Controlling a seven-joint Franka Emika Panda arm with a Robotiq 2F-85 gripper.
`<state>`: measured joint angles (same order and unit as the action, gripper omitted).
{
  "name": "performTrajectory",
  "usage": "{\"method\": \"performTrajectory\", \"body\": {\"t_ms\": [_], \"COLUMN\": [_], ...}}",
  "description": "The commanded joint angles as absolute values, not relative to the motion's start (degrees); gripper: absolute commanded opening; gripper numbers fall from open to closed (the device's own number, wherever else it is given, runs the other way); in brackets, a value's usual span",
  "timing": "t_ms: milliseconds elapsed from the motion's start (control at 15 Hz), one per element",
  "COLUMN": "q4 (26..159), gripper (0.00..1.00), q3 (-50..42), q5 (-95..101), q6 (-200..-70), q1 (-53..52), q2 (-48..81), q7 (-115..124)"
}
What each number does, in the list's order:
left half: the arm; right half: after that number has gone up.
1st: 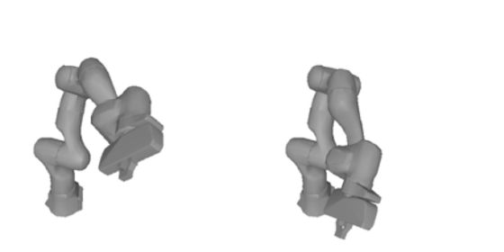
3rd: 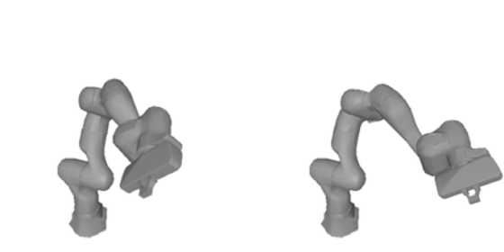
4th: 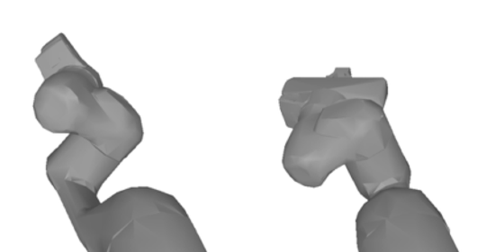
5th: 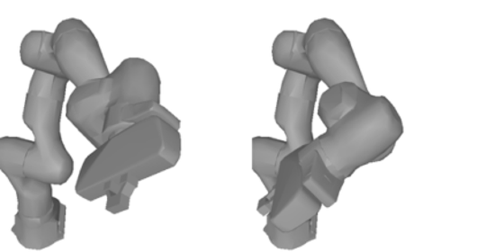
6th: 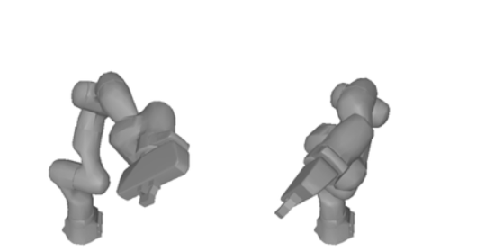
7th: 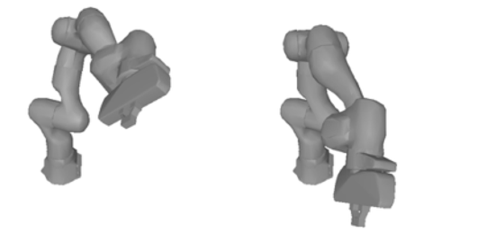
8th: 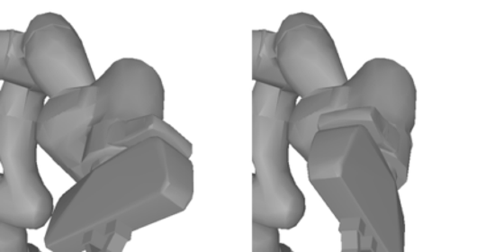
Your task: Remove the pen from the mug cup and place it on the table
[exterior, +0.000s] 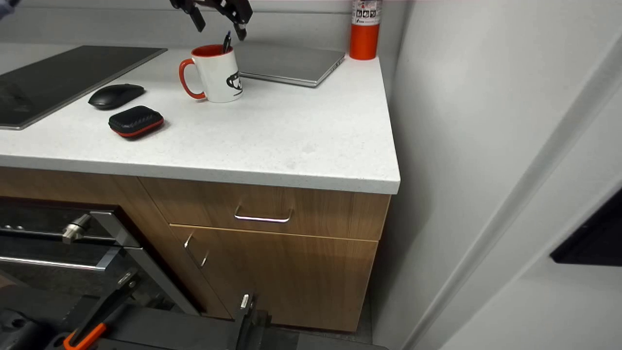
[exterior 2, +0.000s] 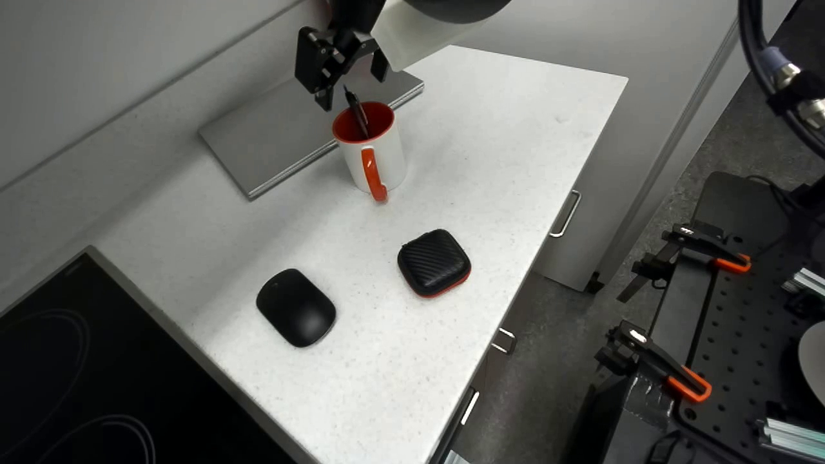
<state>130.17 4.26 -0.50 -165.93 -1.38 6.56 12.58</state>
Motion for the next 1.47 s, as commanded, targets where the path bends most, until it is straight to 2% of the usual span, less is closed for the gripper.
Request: {"method": "performTrajectory", "body": {"t_ms": [0,67,133,200,267,800,933,1400], "q4": [127.5,127.2,127.1,126.8,126.6,126.2,126.4,129.2], "gripper": [1.0,1.0,0.75,0.72,0.65,0.02,0.0,0.03], "q3": [4.2,4.2,4.2,4.4,4.4,6.6,6.7,3.5], "q5": [-3.4,-3.5,-3.6,-3.9,-4.2,-9.9,-10.7,-6.2], "q6": [-168.7,-168.8,-169.2,-169.4,-169.5,-169.3,-169.4,-167.2], "q1": [-1.9,-1.9,-1.8,-1.7,-1.6,0.5,0.7,-1.6], "q2": [10.0,10.4,10.5,10.8,11.0,10.9,10.6,4.2], "q7": [10.0,10.0,10.1,9.8,9.8,5.8,5.3,7.6]}}
